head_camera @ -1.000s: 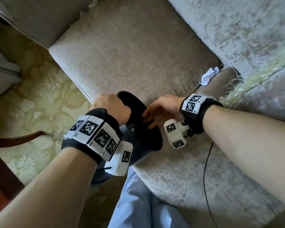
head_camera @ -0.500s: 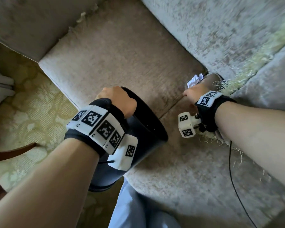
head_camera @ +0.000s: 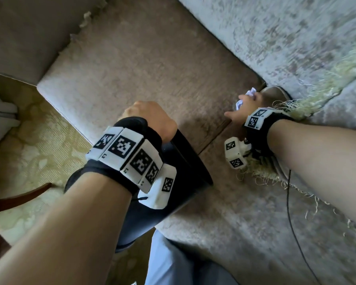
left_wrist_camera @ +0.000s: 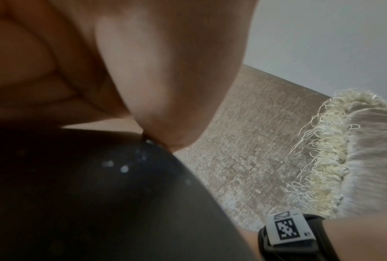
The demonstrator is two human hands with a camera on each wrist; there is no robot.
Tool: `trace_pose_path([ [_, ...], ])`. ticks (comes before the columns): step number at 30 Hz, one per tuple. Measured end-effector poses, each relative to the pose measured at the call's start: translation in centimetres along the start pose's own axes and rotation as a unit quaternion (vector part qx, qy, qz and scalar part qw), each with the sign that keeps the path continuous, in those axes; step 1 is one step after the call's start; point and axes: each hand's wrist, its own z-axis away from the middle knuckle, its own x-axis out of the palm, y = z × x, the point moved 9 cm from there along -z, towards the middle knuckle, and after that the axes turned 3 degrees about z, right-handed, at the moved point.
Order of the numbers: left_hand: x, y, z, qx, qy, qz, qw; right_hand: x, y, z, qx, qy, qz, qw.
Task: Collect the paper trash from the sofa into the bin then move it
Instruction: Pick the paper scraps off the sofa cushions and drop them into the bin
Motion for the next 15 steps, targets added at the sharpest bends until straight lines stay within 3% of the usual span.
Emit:
trace_pose_path([
  [8, 0.3, -0.5, -0.5, -0.005, -0.005, 0.036, 0.999, -1.8, 0.6, -0.4, 0.055, -0.017, 0.010, 0.998],
  [9, 0.3, -0.5, -0.5, -0.002, -0.006, 0.040, 0.999, -1.5, 0.2, 0.0, 0.045, -0.038, 0.065, 0.996],
  [13, 0.5, -0.5, -0.4, 0.004, -0.007, 0.048, 0.999, 1.5, -1.8, 0.8, -0.050, -0.103, 0.098, 0.989],
  [15, 0.5, -0.6, -0.2, 0.007, -0.006, 0.044, 0.999, 2.3, -2.2, 2.0, -0.044, -0.136, 0.070, 0.987],
])
